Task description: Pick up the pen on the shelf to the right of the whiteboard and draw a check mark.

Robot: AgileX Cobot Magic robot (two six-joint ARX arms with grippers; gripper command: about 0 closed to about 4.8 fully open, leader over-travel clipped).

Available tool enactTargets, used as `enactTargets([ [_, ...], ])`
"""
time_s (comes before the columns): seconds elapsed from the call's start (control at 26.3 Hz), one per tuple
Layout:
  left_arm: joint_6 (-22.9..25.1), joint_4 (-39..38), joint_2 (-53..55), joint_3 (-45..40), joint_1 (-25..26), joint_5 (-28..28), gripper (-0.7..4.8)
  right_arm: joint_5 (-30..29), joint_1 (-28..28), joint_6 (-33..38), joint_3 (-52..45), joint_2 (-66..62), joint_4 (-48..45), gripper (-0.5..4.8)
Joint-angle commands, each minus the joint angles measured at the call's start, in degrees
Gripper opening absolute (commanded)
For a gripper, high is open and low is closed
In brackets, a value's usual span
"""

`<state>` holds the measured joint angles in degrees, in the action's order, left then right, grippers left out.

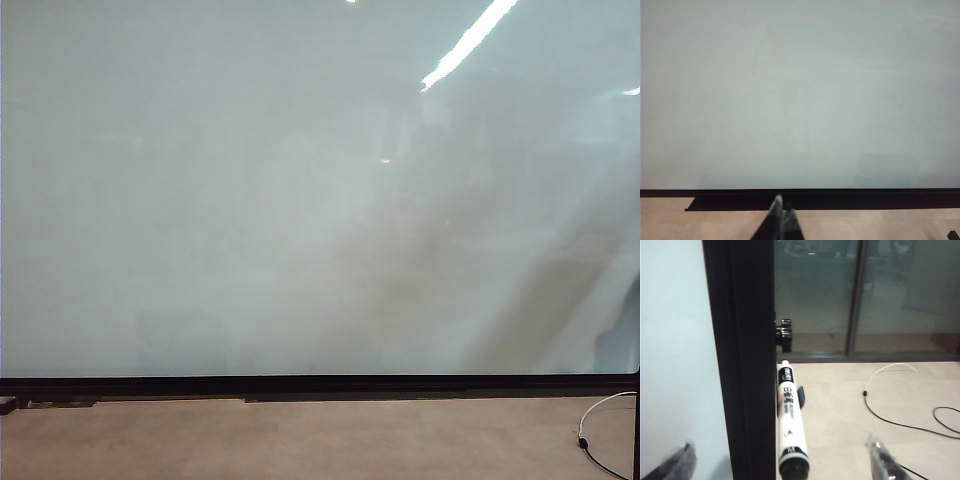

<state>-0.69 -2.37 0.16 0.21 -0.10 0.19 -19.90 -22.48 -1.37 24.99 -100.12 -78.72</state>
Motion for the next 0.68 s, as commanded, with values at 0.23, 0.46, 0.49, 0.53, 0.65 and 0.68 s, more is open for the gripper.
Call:
enactTargets([
  [0.23, 0.24, 0.74, 0.02, 0.17, 0.00, 0.02, -0.04, -4.83, -1.40, -0.15, 5.25, -4.98, -0.85, 4.79],
  [0.46, 0.24, 0.72, 0.02, 0.17, 0.00, 0.00, -0.04, -10.27, -4.00, -0.48, 7.39, -7.50, -1.29, 4.79],
  [0.49, 0.24, 0.72, 0.02, 0.17, 0.00, 0.00, -0.04, -10.80, -4.37, -0.57, 7.61, -7.54, -1.27, 4.79],
  [0.53, 0.24, 0.72, 0.02, 0.17, 0.00, 0.02, -0.04, -11.32, -4.70, -0.55, 8.00, -7.69, -1.18, 4.79],
  [0.65, 0.24, 0.72, 0.02, 0.17, 0.00, 0.00, -0.04, -12.59, -5.03, -0.52, 8.94, -7.78, -0.72, 4.79],
  [0.68, 0.24, 0.72, 0.02, 0.15, 0.00, 0.02, -0.04, -12.98, -5.03, -0.55, 9.27, -7.78, -0.48, 4.79],
])
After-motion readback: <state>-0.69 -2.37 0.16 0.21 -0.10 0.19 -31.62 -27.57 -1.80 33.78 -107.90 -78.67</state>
